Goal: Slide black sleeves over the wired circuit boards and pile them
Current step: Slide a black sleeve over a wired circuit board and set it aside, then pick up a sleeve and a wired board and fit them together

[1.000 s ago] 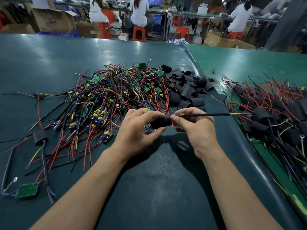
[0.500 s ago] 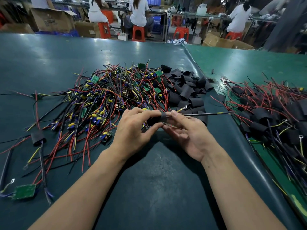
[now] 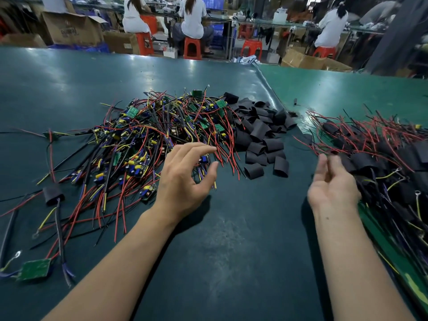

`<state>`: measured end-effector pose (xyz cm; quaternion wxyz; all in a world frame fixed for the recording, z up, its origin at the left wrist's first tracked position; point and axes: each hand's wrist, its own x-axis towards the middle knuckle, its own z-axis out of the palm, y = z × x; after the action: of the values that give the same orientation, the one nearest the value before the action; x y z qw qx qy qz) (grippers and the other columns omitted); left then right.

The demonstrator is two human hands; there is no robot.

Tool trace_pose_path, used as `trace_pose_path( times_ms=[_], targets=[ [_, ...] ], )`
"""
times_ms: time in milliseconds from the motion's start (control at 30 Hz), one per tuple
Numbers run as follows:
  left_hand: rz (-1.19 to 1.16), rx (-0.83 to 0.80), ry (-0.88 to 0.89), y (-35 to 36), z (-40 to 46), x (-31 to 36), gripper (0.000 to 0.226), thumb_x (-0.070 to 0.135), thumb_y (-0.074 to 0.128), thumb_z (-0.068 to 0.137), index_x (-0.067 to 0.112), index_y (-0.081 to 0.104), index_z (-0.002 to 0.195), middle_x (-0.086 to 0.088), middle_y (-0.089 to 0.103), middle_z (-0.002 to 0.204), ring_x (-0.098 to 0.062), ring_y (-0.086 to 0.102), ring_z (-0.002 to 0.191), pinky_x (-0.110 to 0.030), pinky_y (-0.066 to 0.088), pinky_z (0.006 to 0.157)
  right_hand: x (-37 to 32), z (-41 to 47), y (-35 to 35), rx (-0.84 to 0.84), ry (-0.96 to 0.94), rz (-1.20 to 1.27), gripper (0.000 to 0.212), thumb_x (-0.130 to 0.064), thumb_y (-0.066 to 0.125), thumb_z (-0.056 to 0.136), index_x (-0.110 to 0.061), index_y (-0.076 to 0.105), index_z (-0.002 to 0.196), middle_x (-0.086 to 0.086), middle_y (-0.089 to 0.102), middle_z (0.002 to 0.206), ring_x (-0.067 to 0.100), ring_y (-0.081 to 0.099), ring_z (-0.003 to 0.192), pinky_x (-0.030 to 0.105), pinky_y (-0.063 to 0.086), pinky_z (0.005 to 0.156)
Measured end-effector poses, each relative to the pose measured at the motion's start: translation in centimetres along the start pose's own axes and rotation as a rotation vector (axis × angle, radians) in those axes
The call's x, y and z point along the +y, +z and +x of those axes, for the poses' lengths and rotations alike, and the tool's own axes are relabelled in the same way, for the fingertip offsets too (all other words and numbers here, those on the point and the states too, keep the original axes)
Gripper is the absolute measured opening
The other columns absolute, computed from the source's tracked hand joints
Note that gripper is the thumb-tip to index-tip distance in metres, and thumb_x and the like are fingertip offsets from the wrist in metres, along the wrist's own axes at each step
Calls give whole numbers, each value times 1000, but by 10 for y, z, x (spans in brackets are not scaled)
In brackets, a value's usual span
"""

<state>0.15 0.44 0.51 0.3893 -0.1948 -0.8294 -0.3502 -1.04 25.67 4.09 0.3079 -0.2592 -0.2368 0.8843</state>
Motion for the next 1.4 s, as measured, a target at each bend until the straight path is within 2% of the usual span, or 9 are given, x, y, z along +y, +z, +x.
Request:
trace_pose_path(
  times_ms=[233, 433, 567, 733, 900, 1033, 1133, 1300, 1400],
  targets=[
    [274, -77, -145, -3, 1, -7, 23, 22, 71, 84, 12, 72, 105, -4, 68, 108, -31, 57, 102, -46, 46, 88, 13, 3, -1, -32, 92, -64, 9, 4, 54, 95, 0, 54, 87, 13, 64, 88, 17, 67, 66, 24, 60, 70],
    [462, -184, -438, -6, 2, -18, 36, 40, 63, 92, 15, 68, 117, -8, 62, 117, -32, 53, 107, -42, 39, 90, 27, -17, 3, -224, 234, -347, 19, -8, 52, 97, -3, 62, 82, 6, 70, 62, 14, 67, 53, 19, 54, 51],
    [429, -271, -365, -6, 2, -16, 31, 42, 56, 97, 18, 76, 98, -2, 65, 100, -27, 57, 97, -40, 39, 82, 40, -31, 4, -374, 31, -675, 13, -8, 60, 92, -7, 66, 81, 4, 68, 60, 13, 58, 47, 22, 48, 43],
    [247, 6, -165, -10, 8, 2, 21, 23, 56, 98, 8, 66, 88, -7, 64, 83, -29, 58, 75, -43, 44, 69, 50, -41, 0, -662, -237, -930, 10, -9, 63, 93, -15, 70, 90, 1, 69, 65, 9, 59, 50, 21, 46, 43],
    [68, -71, 176, -5, 0, 23, 20, 22, 57, 95, 8, 69, 89, -3, 68, 77, -26, 61, 63, -32, 45, 62, 69, -51, -5, -1209, -442, -1139, 66, 5, 69, 81, -36, 54, 130, 4, 68, 104, 22, 62, 70, 19, 50, 63],
    [33, -105, 246, -2, -1, 27, 29, 27, 57, 96, 4, 71, 106, -8, 70, 100, -30, 62, 85, -43, 48, 75, 67, -43, -4, -897, -568, -969, 18, -23, 66, 87, -31, 66, 104, 7, 71, 92, 27, 69, 82, 42, 57, 76],
    [-20, -34, 134, -7, 0, 22, 31, 27, 51, 98, 4, 70, 92, -5, 67, 88, -26, 57, 78, -42, 48, 72, 58, -23, -5, -639, -583, -971, 7, -31, 63, 94, -36, 59, 92, -11, 65, 78, 1, 63, 73, 19, 50, 71],
    [-18, -374, 49, -2, -7, 16, 31, 26, 60, 95, 4, 68, 74, -5, 63, 68, -28, 52, 69, -43, 47, 65, 63, -20, -9, -756, -501, -1236, 7, -32, 61, 96, -28, 59, 92, -6, 71, 78, 7, 65, 73, 23, 48, 66],
    [-26, -429, 54, -1, -8, 14, 18, 25, 70, 90, 9, 75, 86, -2, 69, 83, -26, 55, 81, -42, 48, 75, 60, -36, -2, -769, -155, -902, 10, -28, 60, 98, -21, 59, 92, 3, 74, 86, 24, 73, 71, 27, 55, 55]
  ],
)
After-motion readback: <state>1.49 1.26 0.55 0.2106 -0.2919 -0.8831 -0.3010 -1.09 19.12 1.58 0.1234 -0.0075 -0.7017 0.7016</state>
